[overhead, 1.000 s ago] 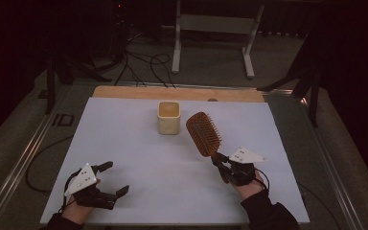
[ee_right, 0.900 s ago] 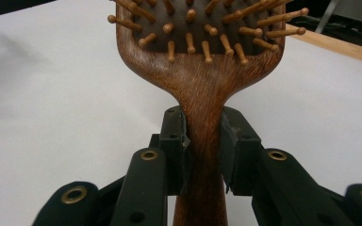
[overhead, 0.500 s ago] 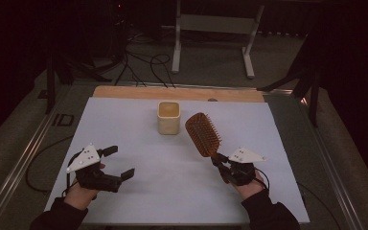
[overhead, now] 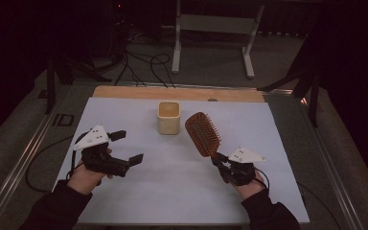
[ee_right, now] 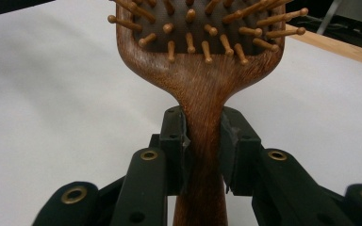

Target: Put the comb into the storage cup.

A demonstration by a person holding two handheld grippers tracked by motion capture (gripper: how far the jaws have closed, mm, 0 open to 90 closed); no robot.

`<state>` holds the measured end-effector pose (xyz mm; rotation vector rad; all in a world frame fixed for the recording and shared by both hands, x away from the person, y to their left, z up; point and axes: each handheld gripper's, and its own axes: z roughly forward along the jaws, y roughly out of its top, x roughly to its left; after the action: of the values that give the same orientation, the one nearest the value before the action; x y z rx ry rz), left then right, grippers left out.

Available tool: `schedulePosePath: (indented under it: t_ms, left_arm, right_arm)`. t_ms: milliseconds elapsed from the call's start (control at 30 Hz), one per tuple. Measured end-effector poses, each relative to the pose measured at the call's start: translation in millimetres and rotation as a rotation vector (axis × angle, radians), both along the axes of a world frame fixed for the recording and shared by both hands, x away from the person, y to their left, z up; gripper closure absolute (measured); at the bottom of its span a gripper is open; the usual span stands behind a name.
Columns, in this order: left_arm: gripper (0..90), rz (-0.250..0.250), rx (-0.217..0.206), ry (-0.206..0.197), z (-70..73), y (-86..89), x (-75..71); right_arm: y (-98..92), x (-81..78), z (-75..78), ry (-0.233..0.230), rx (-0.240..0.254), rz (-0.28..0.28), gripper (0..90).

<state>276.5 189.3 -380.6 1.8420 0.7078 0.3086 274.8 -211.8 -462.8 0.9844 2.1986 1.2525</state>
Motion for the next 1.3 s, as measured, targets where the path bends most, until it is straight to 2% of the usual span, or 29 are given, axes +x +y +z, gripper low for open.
schedulePosePath:
  t_ms: [300,467,533,667,733,800,900,933,1033,1100,1300]
  left_arm:
    - [0.1,-0.036,-0.032,0.030,23.2,-24.9,16.1]
    - [0.1,-0.036,-0.058,0.079,30.9,-42.1,27.5]
    - [0.1,-0.015,-0.061,0.100,32.1,-50.3,31.3]
    - [0.1,-0.036,-0.089,0.149,30.5,-64.7,38.5]
    - [0.1,-0.036,-0.093,0.157,29.9,-67.2,40.0]
    - [0.1,-0.029,-0.122,0.192,27.5,-76.9,46.2]
    - [0.1,-0.029,-0.131,0.200,26.9,-79.2,47.5]
    - [0.1,-0.029,-0.156,0.228,24.2,-88.9,53.0]
    - [0.1,-0.035,-0.162,0.248,22.2,-97.0,56.8]
    - [0.1,-0.028,-0.149,0.269,21.4,-101.7,59.7]
    - [0.2,-0.006,-0.172,0.319,14.0,-114.1,69.9]
  right_arm:
    - [0.5,-0.9,1.6,-0.009,0.001,-0.001,73.1]
    - [0.9,-0.4,2.1,-0.003,0.009,0.002,73.1]
    - [1.5,-1.1,2.0,-0.007,0.007,-0.002,73.1]
    - [1.3,-0.9,2.8,-0.003,0.014,0.006,73.1]
    - [1.7,-1.2,3.0,-0.011,0.011,0.003,73.1]
    - [1.7,-1.5,3.2,-0.015,0.006,0.005,73.1]
    - [1.8,-1.5,4.0,-0.005,0.011,0.008,73.1]
    - [2.0,-1.6,4.4,-0.006,0.010,0.009,73.1]
    - [2.2,-1.5,4.4,-0.005,0.019,0.007,73.1]
    - [2.1,-1.7,4.4,-0.010,0.014,0.008,73.1]
    - [2.8,-1.6,4.4,-0.010,0.013,0.012,73.1]
